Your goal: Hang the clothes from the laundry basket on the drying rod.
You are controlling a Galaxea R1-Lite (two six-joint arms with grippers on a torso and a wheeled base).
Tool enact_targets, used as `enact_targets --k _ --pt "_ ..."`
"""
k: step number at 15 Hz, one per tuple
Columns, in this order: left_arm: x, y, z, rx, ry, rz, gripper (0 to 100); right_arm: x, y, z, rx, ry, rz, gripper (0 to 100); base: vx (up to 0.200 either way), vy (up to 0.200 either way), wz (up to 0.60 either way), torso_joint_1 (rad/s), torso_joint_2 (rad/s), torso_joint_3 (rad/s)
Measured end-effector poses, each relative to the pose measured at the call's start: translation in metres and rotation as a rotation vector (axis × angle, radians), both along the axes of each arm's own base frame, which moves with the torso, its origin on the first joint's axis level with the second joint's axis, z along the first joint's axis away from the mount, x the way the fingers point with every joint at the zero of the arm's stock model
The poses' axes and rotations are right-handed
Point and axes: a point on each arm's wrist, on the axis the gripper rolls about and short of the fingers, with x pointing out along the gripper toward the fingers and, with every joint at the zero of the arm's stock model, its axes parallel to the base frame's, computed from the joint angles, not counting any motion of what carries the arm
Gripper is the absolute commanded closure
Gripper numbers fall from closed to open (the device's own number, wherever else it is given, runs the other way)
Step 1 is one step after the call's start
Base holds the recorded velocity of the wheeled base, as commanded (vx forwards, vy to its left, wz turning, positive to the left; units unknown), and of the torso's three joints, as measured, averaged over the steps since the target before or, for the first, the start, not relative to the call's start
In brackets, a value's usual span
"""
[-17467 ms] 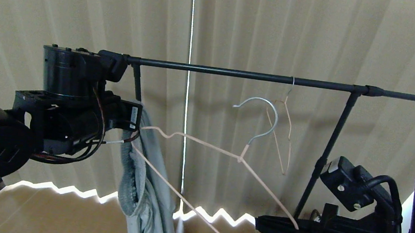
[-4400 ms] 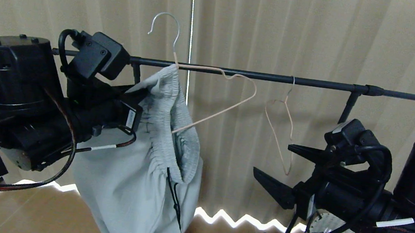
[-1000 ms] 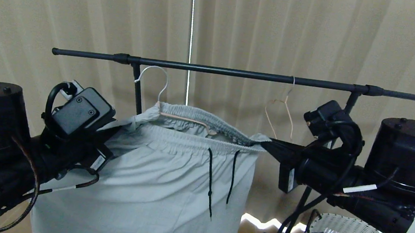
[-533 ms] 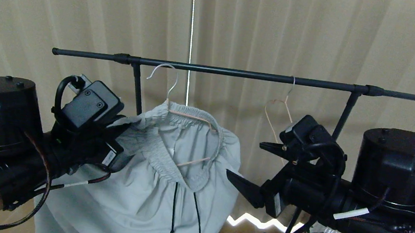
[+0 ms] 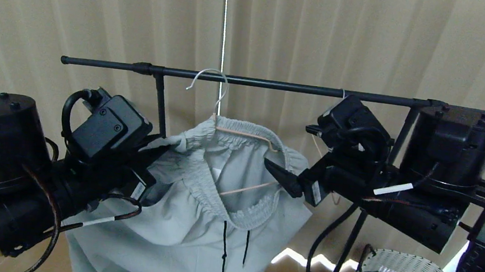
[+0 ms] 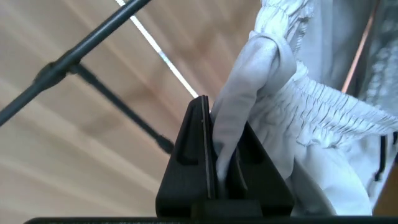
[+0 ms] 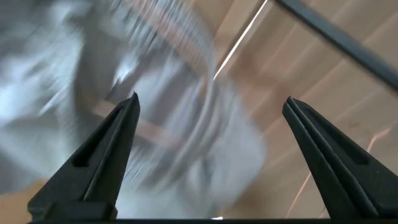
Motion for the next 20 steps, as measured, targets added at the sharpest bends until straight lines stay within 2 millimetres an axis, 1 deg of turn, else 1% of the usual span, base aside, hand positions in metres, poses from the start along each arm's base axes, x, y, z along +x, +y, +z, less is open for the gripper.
enact_targets --k 2,4,8,9,13,20 --pt "-0.005 -0.003 -0.004 0.003 0.007 -0.051 100 0.012 0.005 0.000 -0.020 -0.020 -0.009 0 0.000 0.000 0.00 0.000 0.00 0.000" --pt "-0.008 -0.006 -0.004 -0.001 0.001 -0.080 100 0.020 0.009 -0.004 -0.027 -0.017 -0.014 0 0.000 0.000 0.00 0.000 0.00 0.000" --pt "-0.014 -0.012 -0.001 -0.019 -0.024 -0.118 100 0.025 0.013 -0.012 -0.040 -0.002 -0.011 0 0.000 0.000 0.00 0.000 0.00 0.000" --pt "-0.015 -0.013 -0.002 -0.018 -0.022 -0.124 100 0.026 0.013 -0.013 -0.042 0.001 -0.010 100 0.000 0.000 0.00 0.000 0.00 0.000" --pt "-0.018 -0.014 -0.003 -0.017 -0.020 -0.135 100 0.025 0.013 -0.015 -0.045 0.007 -0.009 100 0.000 0.000 0.00 0.000 0.00 0.000" --pt "-0.016 -0.012 -0.002 -0.029 -0.016 -0.115 100 0.023 0.011 -0.015 -0.045 0.009 -0.012 100 0.000 0.000 0.00 0.000 0.00 0.000"
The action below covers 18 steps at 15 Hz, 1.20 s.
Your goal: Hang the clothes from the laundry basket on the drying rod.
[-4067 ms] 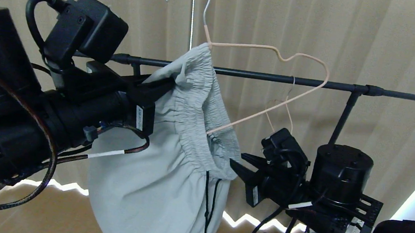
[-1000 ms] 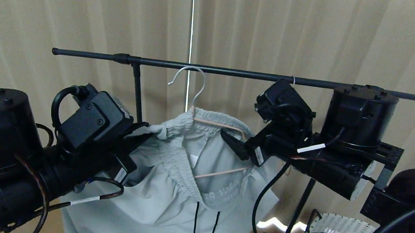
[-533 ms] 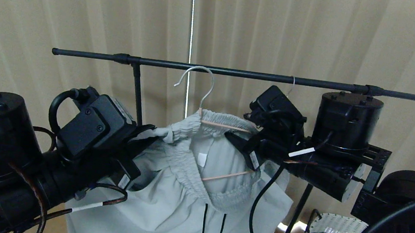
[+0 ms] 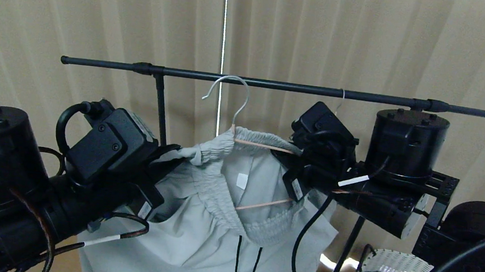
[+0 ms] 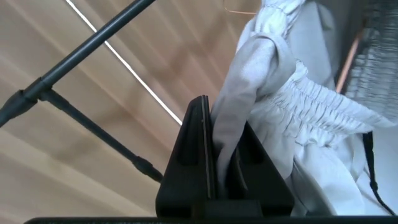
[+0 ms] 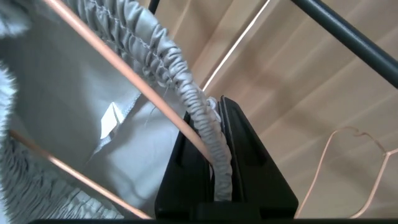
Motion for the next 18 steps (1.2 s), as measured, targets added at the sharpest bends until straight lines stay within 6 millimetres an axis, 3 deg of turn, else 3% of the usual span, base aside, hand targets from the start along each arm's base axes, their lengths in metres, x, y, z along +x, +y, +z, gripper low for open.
enact_targets --k 1,2,6,11,15,18 --pt "0.001 0.001 0.000 -0.012 0.008 0.006 100 -0.001 -0.001 0.000 -0.001 0.001 0.000 100 0.000 0.000 0.00 0.000 0.00 0.000" --pt "0.001 0.002 0.000 -0.020 0.013 0.011 0 -0.002 -0.002 0.000 0.000 0.000 0.000 100 0.000 0.000 0.00 0.000 0.00 0.000" --pt "0.000 0.004 0.002 -0.050 0.018 0.019 0 -0.003 -0.009 0.003 0.004 -0.004 -0.021 100 0.000 0.000 0.00 0.000 0.00 0.000" --pt "-0.012 0.015 -0.005 -0.128 0.085 0.032 0 0.000 -0.041 0.012 0.019 -0.023 -0.106 100 0.000 0.000 0.00 0.000 0.00 0.000" --pt "-0.022 0.037 -0.017 -0.130 0.118 0.100 0 -0.006 -0.070 0.019 0.031 -0.036 -0.176 100 0.000 0.000 0.00 0.000 0.00 0.000" --pt "-0.028 0.042 -0.025 -0.119 0.140 0.112 0 -0.011 -0.080 0.023 0.053 -0.041 -0.200 100 0.000 0.000 0.00 0.000 0.00 0.000"
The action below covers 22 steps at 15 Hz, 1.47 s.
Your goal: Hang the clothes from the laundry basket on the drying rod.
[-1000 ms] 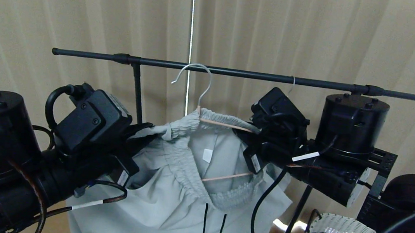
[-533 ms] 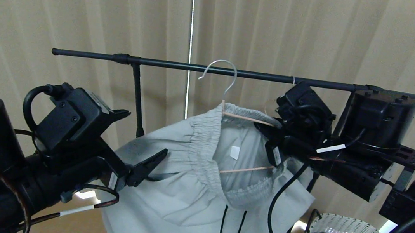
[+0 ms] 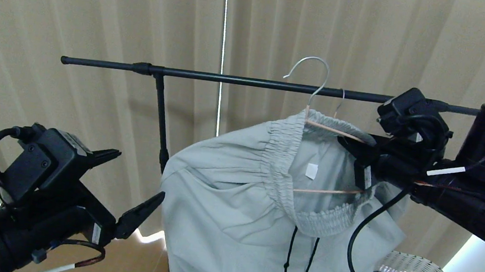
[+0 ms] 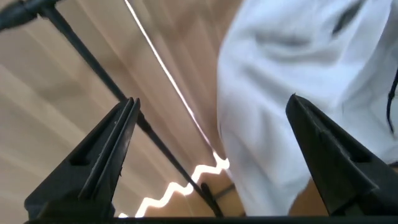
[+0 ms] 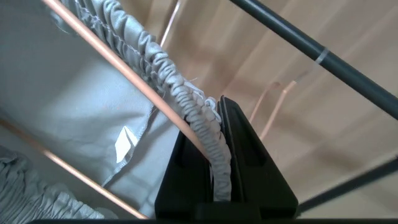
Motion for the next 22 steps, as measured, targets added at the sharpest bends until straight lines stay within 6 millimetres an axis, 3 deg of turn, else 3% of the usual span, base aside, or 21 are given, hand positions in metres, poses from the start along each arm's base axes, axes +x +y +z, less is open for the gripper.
enact_targets --k 9,22 --pt "-0.014 0.011 -0.036 0.069 0.132 -0.014 0 -0.007 -0.005 0.011 0.040 -0.025 -0.006 100 0.000 0.000 0.00 0.000 0.00 0.000" --pt "0.012 0.003 -0.025 0.028 0.123 -0.031 0 -0.022 -0.010 0.024 0.088 -0.059 0.039 100 0.000 0.000 0.00 0.000 0.00 0.000"
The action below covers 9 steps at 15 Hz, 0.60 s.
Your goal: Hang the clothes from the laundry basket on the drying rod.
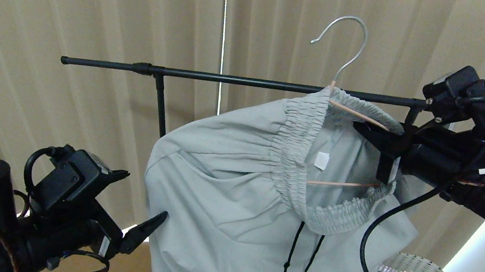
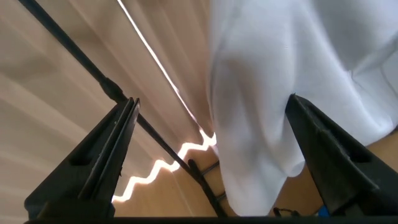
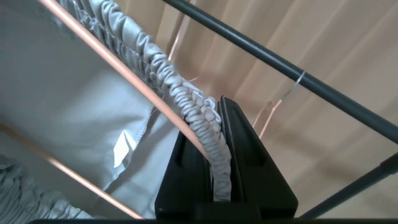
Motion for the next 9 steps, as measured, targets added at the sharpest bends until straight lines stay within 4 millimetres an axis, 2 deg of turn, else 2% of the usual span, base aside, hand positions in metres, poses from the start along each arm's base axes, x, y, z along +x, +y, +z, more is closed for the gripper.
enact_targets --k 3,4,9 --pt "0.0018 -0.0010 -0.0011 0.003 0.006 0.000 0 -0.0028 -0.0014 -0.0021 -0.003 0.005 0.004 100 0.000 0.000 0.00 0.000 0.00 0.000" --pt "0.0023 -0.0013 -0.0010 0.003 0.006 -0.001 100 -0.0032 -0.0015 -0.0020 -0.003 0.005 0.004 100 0.000 0.000 0.00 0.000 0.00 0.000" --pt "0.0035 -0.0019 -0.0016 0.006 0.008 -0.001 100 -0.0043 -0.0017 -0.0015 -0.001 0.003 0.004 100 0.000 0.000 0.00 0.000 0.00 0.000"
